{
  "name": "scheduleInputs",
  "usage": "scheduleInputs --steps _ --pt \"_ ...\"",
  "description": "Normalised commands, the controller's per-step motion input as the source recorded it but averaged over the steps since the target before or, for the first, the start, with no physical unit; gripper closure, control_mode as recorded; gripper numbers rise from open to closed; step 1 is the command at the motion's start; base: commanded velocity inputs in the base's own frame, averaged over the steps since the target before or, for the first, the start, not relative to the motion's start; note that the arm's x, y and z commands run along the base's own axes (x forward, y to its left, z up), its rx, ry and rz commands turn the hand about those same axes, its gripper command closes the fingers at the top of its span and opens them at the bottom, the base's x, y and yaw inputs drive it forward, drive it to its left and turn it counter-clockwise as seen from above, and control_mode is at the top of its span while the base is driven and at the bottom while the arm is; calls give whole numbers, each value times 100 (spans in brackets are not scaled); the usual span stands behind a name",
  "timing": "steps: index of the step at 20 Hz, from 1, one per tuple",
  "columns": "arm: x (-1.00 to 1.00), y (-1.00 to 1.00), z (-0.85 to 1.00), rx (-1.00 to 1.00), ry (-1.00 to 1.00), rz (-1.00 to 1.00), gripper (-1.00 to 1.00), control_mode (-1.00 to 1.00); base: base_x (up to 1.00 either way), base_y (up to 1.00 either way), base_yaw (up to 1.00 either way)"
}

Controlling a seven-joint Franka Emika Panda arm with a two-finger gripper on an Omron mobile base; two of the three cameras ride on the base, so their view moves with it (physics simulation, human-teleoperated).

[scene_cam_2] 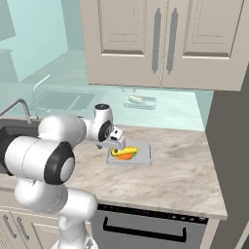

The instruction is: Take the carrot and corn out of the freezer and place them in the tupperware container on the counter. Then put the tupperware containing the vegetables back in the freezer.

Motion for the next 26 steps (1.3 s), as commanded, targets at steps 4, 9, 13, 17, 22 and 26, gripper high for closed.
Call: scheduleInputs --steps 4,9,13,17,22,26 --pt "7 3 -12 0 0 0 -100 -100 0 0 0" --pt "10 12 -20 0 0 0 -100 -100 0 0 0" --pt "6 14 -16 0 0 0 -100 -100 0 0 0" --pt "5 4 -13 0 0 0 -100 -100 0 0 0" --pt "4 0 -8 0 0 0 -100 -100 0 0 0" --pt "6 0 -11 0 0 0 -100 -100 0 0 0"
